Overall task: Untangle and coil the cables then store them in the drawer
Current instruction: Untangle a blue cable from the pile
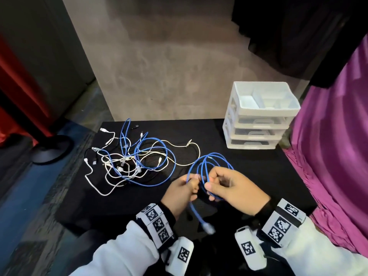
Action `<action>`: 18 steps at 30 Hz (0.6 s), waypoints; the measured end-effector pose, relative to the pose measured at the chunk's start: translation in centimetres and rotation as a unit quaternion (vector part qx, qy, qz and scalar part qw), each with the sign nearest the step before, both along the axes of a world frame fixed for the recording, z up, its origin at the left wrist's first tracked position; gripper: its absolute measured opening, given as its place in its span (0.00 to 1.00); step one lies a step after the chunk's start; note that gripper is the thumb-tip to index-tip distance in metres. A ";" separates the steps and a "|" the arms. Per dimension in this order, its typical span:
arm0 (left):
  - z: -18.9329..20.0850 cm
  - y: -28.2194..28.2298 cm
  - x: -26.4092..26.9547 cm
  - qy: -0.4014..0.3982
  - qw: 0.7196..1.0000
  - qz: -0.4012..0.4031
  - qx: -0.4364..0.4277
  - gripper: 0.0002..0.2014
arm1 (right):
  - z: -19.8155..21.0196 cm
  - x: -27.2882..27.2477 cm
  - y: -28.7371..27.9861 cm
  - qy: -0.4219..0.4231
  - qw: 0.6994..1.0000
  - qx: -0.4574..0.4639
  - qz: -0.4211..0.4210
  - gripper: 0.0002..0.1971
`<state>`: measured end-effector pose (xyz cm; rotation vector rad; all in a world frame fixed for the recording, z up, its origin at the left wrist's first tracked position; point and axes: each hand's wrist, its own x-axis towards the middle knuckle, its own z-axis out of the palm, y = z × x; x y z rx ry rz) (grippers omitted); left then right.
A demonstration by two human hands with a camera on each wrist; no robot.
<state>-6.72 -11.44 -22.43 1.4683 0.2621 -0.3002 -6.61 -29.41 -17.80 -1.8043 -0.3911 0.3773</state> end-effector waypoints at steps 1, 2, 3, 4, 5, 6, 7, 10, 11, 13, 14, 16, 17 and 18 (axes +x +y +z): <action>0.3 0.4 0.1 0.004 0.999 0.021 -0.025 0.12 | 0.3 0.1 -0.1 -0.019 1.000 0.000 -0.012 0.10; 0.7 1.0 0.2 0.008 0.997 0.048 -0.059 0.12 | 0.6 0.3 -0.2 -0.037 0.999 0.003 -0.029 0.09; 0.9 1.8 0.4 0.008 0.993 0.078 -0.089 0.11 | 0.8 0.5 -0.5 -0.052 0.997 0.013 -0.057 0.09; 1.2 2.8 0.5 0.008 0.987 0.111 -0.117 0.10 | 1.0 0.9 -1.1 -0.064 0.993 0.028 -0.099 0.09; 1.3 4.1 0.7 0.006 0.981 0.145 -0.131 0.10 | 1.3 1.3 -1.8 -0.073 0.985 0.049 -0.152 0.11; 1.5 5.8 0.9 0.006 0.975 0.174 -0.137 0.11 | 1.5 1.9 -2.9 -0.078 0.972 0.072 -0.208 0.13; 1.6 7.6 0.9 0.008 0.973 0.191 -0.130 0.11 | 1.9 2.5 -4.1 -0.080 0.957 0.100 -0.260 0.14; 1.9 12.7 0.5 0.024 0.971 0.205 -0.118 0.10 | 2.8 4.3 -7.7 -0.037 0.905 0.211 -0.367 0.15; 1.9 14.2 0.4 0.022 0.972 0.207 -0.112 0.11 | 3.0 4.7 -8.9 -0.026 0.889 0.232 -0.393 0.16; 2.3 16.5 0.3 0.015 0.972 0.219 -0.088 0.12 | 3.3 5.4 -10.8 -0.022 0.865 0.251 -0.435 0.15; 2.4 17.3 0.2 0.015 0.970 0.228 -0.084 0.11 | 3.3 5.6 -11.6 -0.022 0.856 0.259 -0.446 0.15; 2.6 18.4 -0.1 0.012 0.969 0.233 -0.083 0.11 | 3.4 5.8 -12.3 -0.016 0.853 0.269 -0.446 0.15; 2.7 18.5 -0.3 0.010 0.971 0.227 -0.072 0.11 | 3.4 5.8 -12.3 -0.017 0.858 0.263 -0.441 0.15; 2.7 18.5 -0.5 0.010 0.975 0.216 -0.050 0.10 | 3.4 5.8 -12.1 -0.023 0.864 0.252 -0.435 0.14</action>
